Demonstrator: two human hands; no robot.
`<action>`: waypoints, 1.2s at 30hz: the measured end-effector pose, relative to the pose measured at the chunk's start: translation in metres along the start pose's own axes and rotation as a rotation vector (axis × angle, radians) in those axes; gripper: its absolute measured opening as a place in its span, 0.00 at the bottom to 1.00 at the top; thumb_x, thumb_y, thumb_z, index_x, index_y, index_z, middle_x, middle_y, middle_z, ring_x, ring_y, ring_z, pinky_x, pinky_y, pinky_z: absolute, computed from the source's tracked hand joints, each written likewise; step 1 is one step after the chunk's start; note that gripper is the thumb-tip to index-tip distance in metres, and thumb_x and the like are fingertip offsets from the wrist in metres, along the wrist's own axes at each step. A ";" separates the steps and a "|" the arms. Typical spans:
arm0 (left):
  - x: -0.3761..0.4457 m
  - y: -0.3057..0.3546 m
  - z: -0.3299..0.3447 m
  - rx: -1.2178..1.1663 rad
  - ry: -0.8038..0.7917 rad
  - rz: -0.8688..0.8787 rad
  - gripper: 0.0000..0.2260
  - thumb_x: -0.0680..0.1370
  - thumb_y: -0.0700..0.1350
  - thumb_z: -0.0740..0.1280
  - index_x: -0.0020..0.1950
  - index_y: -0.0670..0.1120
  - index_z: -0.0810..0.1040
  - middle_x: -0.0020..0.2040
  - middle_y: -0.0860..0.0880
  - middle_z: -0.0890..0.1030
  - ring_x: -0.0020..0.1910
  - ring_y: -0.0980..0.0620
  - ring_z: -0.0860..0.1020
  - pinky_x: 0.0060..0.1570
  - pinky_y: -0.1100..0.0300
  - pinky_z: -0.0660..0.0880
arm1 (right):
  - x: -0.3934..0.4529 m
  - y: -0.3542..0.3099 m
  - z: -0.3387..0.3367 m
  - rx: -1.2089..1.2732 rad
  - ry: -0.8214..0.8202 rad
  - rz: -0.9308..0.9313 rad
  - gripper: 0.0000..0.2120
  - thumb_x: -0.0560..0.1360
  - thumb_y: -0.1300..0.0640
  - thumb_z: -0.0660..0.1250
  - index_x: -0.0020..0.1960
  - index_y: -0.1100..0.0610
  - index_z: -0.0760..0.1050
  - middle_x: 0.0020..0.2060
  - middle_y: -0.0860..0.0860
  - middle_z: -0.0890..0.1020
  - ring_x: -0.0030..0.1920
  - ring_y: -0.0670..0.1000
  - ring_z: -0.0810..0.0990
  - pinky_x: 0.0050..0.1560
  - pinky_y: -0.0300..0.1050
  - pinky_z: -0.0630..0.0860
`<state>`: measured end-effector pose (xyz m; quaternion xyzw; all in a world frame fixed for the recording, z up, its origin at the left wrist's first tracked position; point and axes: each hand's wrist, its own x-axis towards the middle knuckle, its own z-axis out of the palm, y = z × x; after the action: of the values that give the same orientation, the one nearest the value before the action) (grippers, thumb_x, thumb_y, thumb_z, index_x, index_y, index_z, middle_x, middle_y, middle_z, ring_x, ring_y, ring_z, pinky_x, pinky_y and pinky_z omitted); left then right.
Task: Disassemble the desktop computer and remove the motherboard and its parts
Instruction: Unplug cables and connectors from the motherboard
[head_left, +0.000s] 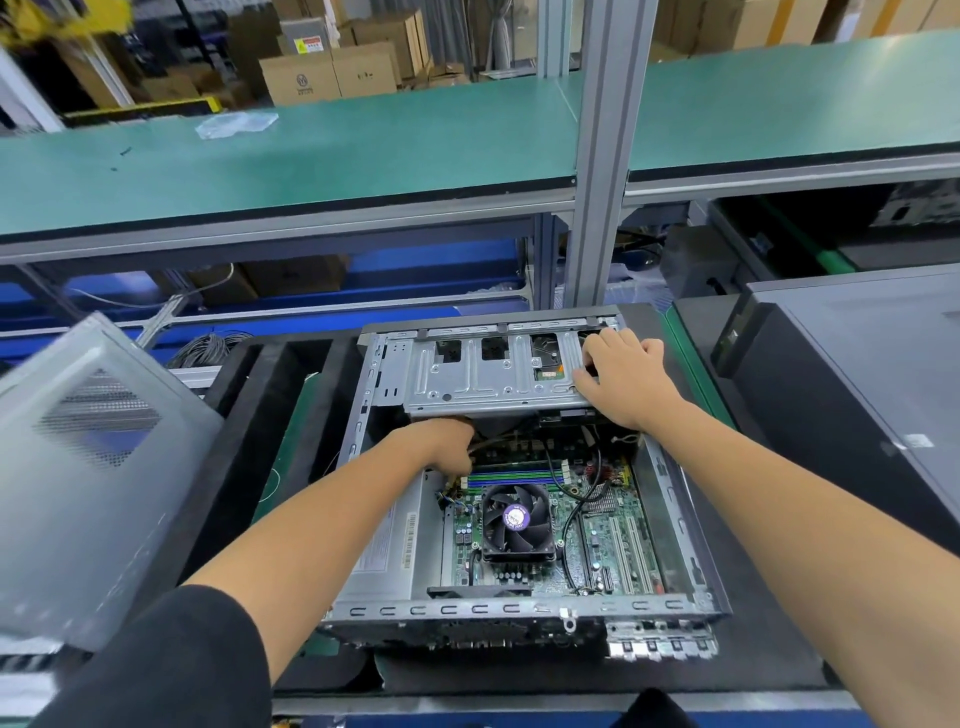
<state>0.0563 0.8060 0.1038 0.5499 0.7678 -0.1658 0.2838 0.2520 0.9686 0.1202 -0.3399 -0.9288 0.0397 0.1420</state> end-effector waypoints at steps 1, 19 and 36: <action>0.000 0.001 0.001 -0.039 0.012 0.016 0.08 0.76 0.45 0.65 0.50 0.43 0.71 0.43 0.47 0.73 0.38 0.50 0.72 0.35 0.59 0.68 | 0.000 0.000 0.000 -0.003 0.002 0.000 0.07 0.78 0.50 0.58 0.46 0.54 0.67 0.44 0.49 0.70 0.46 0.52 0.65 0.48 0.48 0.56; -0.017 -0.012 0.003 -0.223 0.075 -0.141 0.22 0.84 0.54 0.52 0.62 0.38 0.73 0.53 0.39 0.81 0.56 0.42 0.78 0.55 0.53 0.72 | -0.002 0.000 0.000 -0.040 0.007 -0.006 0.10 0.78 0.49 0.57 0.48 0.55 0.70 0.45 0.50 0.71 0.48 0.53 0.67 0.48 0.49 0.57; -0.026 -0.018 -0.002 -0.047 -0.066 -0.324 0.27 0.79 0.36 0.49 0.79 0.50 0.53 0.76 0.43 0.62 0.71 0.41 0.66 0.66 0.51 0.67 | -0.001 -0.001 -0.002 -0.029 -0.014 0.003 0.10 0.78 0.48 0.56 0.48 0.55 0.69 0.45 0.50 0.71 0.48 0.53 0.67 0.50 0.51 0.59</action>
<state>0.0452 0.7813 0.1207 0.4065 0.8403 -0.2094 0.2913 0.2529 0.9673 0.1216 -0.3430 -0.9298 0.0290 0.1305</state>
